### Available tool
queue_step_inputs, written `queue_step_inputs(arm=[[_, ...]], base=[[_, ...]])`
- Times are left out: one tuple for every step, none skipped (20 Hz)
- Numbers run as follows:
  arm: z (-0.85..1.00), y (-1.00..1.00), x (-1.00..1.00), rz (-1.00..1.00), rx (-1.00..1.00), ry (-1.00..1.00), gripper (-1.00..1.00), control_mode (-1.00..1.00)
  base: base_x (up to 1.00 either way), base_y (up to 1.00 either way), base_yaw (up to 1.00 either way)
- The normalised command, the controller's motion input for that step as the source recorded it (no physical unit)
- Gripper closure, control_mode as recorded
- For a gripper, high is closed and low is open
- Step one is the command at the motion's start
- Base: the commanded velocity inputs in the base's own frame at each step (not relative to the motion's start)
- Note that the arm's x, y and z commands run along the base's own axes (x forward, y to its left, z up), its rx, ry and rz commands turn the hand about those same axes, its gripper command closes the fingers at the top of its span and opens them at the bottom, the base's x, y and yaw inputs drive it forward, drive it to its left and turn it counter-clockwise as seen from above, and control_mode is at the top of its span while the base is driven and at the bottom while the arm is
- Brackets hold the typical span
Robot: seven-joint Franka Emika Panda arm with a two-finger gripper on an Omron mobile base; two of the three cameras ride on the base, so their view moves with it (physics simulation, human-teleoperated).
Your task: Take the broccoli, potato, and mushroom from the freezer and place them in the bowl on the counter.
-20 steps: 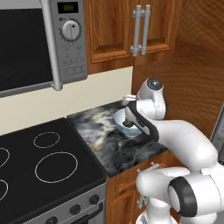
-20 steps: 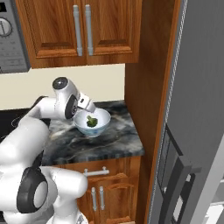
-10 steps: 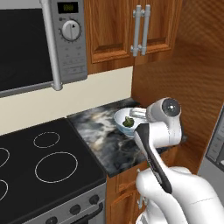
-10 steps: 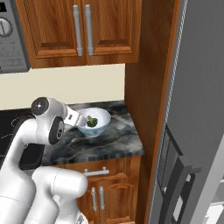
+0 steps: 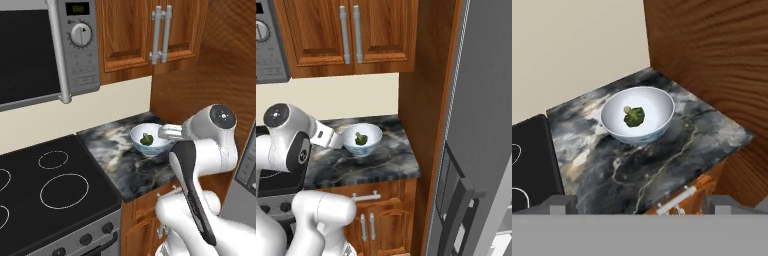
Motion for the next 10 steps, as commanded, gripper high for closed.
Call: queue_step_inputs(arm=[[0.01,0.0,-1.0,0.14,0.0,0.02,-1.0,-1.0],[0.0,0.0,-1.0,0.13,-0.02,0.0,-1.0,-1.0],[-0.16,0.04,-1.0,0.07,-0.07,0.0,-1.0,-1.0],[-0.25,0.0,-1.0,0.05,-0.07,0.0,-1.0,-1.0],[0.0,0.0,0.0,0.0,0.0,0.0,-1.0,1.0],[0.0,0.0,0.0,0.0,0.0,0.0,-1.0,1.0],[0.0,0.0,0.0,0.0,0.0,0.0,-1.0,1.0],[0.0,0.0,0.0,0.0,0.0,0.0,-1.0,1.0],[0.0,0.0,0.0,0.0,0.0,0.0,-1.0,1.0],[0.0,0.0,0.0,0.0,0.0,0.0,-1.0,1.0]], base=[[0.0,0.0,0.0],[0.0,0.0,0.0],[0.0,0.0,0.0],[0.0,0.0,0.0],[-1.0,0.0,0.0],[-1.0,0.0,0.0],[-1.0,-0.01,-0.08],[-1.0,0.0,-0.18],[-1.0,0.0,-0.31],[-1.0,0.0,-0.39]])
